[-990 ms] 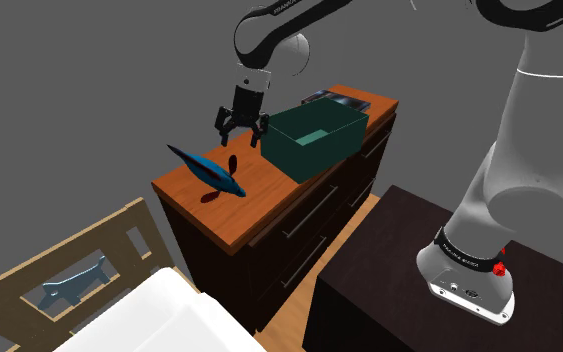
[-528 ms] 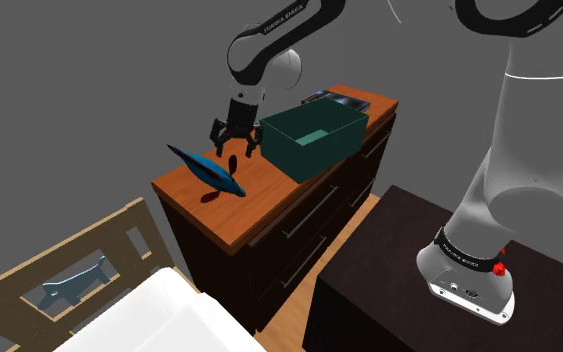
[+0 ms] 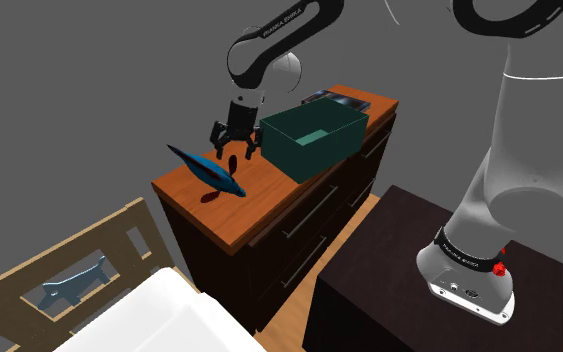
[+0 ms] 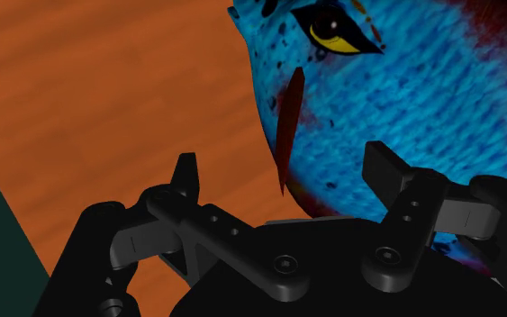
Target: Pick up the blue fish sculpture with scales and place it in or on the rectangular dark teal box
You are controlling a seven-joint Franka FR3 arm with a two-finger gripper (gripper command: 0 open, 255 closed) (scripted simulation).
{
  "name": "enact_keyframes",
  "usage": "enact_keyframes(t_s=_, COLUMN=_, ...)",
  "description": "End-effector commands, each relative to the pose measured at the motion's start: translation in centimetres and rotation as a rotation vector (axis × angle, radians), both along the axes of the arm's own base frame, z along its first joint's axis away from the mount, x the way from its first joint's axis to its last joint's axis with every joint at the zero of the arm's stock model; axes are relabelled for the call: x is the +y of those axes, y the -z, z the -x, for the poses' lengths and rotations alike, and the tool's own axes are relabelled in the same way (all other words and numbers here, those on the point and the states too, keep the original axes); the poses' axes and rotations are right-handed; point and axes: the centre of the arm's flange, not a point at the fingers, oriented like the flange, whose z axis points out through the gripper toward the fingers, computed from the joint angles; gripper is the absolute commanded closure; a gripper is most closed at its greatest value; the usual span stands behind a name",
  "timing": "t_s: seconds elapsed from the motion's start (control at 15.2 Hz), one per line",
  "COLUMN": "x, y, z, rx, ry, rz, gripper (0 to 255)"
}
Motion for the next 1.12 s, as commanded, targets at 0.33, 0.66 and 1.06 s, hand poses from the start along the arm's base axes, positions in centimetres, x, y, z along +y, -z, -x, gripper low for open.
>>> enact_keyframes(t_s=0.33, x=0.0, y=0.0, z=0.0, rx=0.0, ry=0.0, rz=0.0, gripper=255)
enact_keyframes(t_s=0.66, x=0.0, y=-0.5, z=0.0, rx=0.0, ry=0.0, rz=0.0, gripper=255)
enact_keyframes(t_s=1.06, x=0.0, y=-3.7, z=0.0, rx=0.0, ry=0.0, rz=0.0, gripper=255)
